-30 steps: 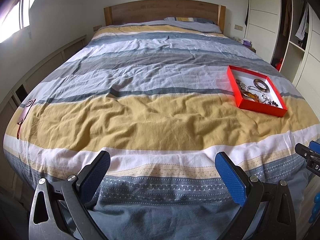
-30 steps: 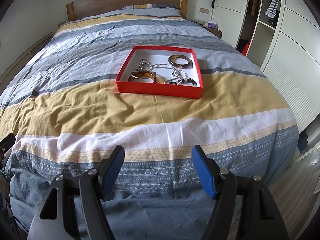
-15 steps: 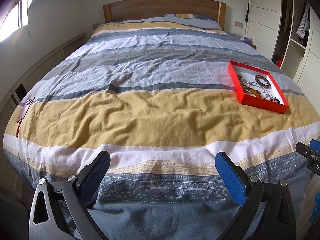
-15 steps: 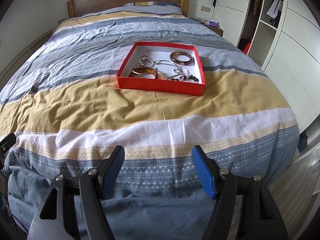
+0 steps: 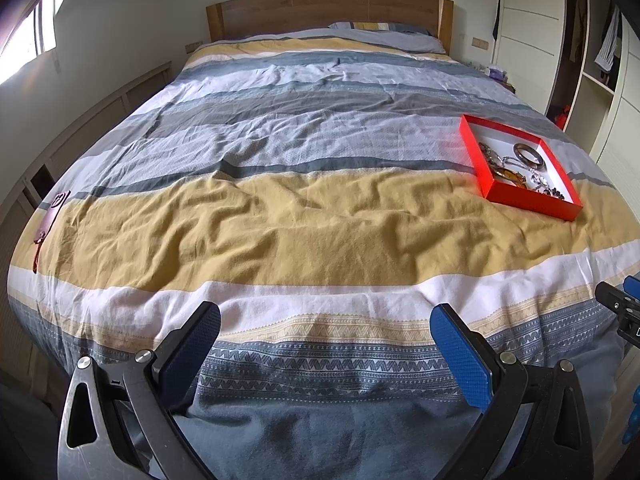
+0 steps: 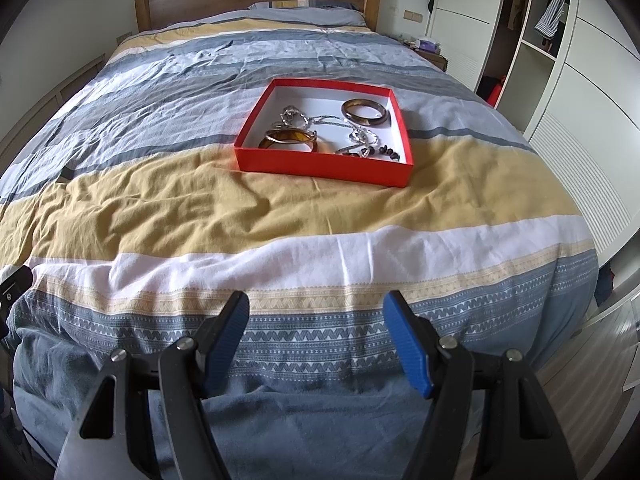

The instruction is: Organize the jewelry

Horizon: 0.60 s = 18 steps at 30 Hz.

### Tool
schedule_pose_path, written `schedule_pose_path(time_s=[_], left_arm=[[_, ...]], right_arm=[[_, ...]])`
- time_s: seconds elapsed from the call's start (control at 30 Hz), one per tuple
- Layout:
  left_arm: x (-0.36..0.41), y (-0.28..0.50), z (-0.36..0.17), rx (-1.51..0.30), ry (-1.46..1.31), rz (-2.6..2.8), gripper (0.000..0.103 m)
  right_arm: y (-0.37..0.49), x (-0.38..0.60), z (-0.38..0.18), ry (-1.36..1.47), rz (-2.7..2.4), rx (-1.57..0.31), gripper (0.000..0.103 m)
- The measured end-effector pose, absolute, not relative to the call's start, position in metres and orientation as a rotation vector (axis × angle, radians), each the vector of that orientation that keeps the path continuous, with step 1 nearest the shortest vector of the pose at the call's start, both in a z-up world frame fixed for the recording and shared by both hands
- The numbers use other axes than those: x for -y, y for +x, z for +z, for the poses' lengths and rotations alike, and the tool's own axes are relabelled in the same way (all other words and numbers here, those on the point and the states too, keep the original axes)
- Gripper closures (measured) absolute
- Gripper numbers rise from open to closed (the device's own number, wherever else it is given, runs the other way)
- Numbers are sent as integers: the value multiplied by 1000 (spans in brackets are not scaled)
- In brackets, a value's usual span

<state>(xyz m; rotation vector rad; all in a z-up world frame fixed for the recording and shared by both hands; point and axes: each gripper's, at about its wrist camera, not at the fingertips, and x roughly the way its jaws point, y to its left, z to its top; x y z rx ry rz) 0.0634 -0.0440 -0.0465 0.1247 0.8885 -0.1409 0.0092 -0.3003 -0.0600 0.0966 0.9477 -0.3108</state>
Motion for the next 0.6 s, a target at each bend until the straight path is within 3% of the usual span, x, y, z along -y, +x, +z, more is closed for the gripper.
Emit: schedule_pose_path(time_s=[0.6], left_arm=[[46, 63, -48, -916, 120, -150, 1]], right_arm=[[8, 302, -62, 111, -312, -942, 35]])
